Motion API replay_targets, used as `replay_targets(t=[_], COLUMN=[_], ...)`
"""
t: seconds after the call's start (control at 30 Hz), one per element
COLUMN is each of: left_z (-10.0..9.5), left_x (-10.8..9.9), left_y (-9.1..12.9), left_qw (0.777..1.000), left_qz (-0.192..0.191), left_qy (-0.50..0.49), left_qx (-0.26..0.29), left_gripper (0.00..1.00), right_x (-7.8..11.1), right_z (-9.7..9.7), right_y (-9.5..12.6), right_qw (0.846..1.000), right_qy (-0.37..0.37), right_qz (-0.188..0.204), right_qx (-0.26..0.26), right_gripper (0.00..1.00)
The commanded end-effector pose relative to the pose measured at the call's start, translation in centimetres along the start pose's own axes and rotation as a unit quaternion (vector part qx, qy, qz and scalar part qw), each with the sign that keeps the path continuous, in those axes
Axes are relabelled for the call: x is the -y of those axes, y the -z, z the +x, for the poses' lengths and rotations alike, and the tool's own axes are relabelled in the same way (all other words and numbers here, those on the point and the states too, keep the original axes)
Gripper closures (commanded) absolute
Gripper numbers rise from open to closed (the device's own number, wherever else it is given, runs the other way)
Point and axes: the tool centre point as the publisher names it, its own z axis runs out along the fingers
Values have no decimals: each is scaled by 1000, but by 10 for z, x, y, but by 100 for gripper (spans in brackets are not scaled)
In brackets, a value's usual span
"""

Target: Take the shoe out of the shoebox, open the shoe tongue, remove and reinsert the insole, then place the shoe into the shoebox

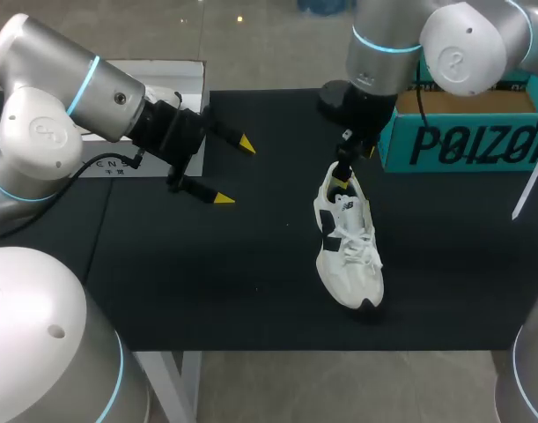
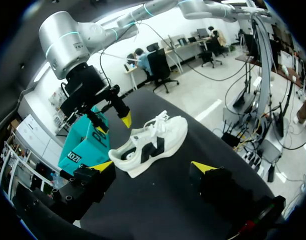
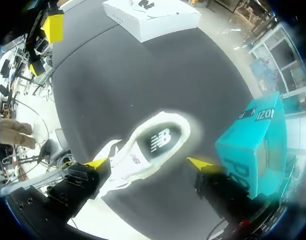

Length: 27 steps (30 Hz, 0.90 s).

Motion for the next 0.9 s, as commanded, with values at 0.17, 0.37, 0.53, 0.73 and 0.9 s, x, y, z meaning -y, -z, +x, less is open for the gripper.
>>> replay_targets(t=[0.17,0.37,0.53,0.73,0.9], left_z=[0,0,0,0,0], left_x=[0,0,0,0,0], left_y=[0,0,0,0,0], left_qw=[1000,1000,1000,1000,1000], left_qz=[-1,-1,-1,-1,-1], left_qy=[0,0,0,0,0], left_qx=[-1,-1,-1,-1,-1], left_gripper=[0,0,0,0,0], right_x=[7,7,7,-1,-11], right_z=[-15,-15,-15,-15,-23], right_y=[-4,-4,-4,-8,-15], right_qw=[956,956,956,950,952], right_qy=[287,287,287,307,302], right_qz=[-43,-43,-43,-51,-53], right_qx=[-38,-38,-38,-23,-20], right_gripper=[0,0,0,0,30])
